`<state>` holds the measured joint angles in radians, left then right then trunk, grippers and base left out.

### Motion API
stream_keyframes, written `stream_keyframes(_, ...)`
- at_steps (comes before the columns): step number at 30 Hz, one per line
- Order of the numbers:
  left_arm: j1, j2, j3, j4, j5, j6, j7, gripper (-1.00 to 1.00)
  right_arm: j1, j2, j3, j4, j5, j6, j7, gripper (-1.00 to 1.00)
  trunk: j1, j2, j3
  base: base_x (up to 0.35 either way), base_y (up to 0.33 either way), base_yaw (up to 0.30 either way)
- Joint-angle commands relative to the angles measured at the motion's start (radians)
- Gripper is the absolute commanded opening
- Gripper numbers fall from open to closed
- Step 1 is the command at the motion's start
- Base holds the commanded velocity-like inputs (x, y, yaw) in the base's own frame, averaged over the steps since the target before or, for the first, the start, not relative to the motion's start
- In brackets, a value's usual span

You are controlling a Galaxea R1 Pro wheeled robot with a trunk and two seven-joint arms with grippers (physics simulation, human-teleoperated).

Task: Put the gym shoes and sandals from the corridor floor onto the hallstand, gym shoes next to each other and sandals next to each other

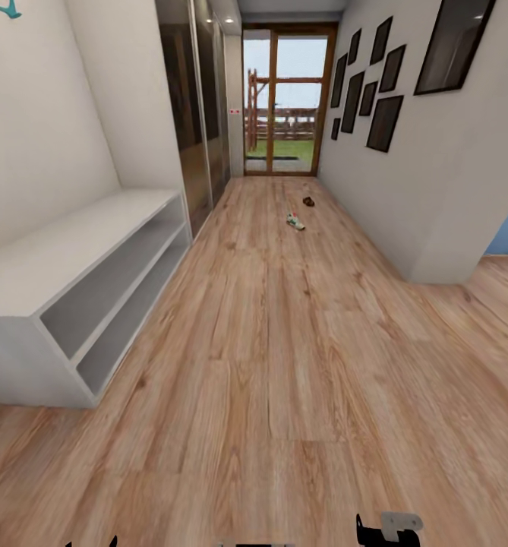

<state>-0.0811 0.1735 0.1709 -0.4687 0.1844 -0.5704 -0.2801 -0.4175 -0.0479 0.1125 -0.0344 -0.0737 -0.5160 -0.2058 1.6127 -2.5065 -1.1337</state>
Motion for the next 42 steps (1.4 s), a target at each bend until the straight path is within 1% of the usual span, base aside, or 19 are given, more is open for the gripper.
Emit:
stream_keyframes(1, 0.0, 0.0, 0.002, 0.001, 0.009, 0.0, -0.01, 1.0, 0.0, 0.0, 0.009, 0.001, -0.008, -0.002, -0.003, 1.0, 0.0, 0.0, -0.001, 0.337, 0.0, 0.0)
stream_keyframes(42, 0.0, 0.0, 0.002, -0.001, 0.009, -0.001, -0.01, 1.0, 0.0, 0.0, 0.009, 0.001, -0.008, -0.002, -0.003, 1.0, 0.0, 0.0, -0.001, 0.337, 0.0, 0.0)
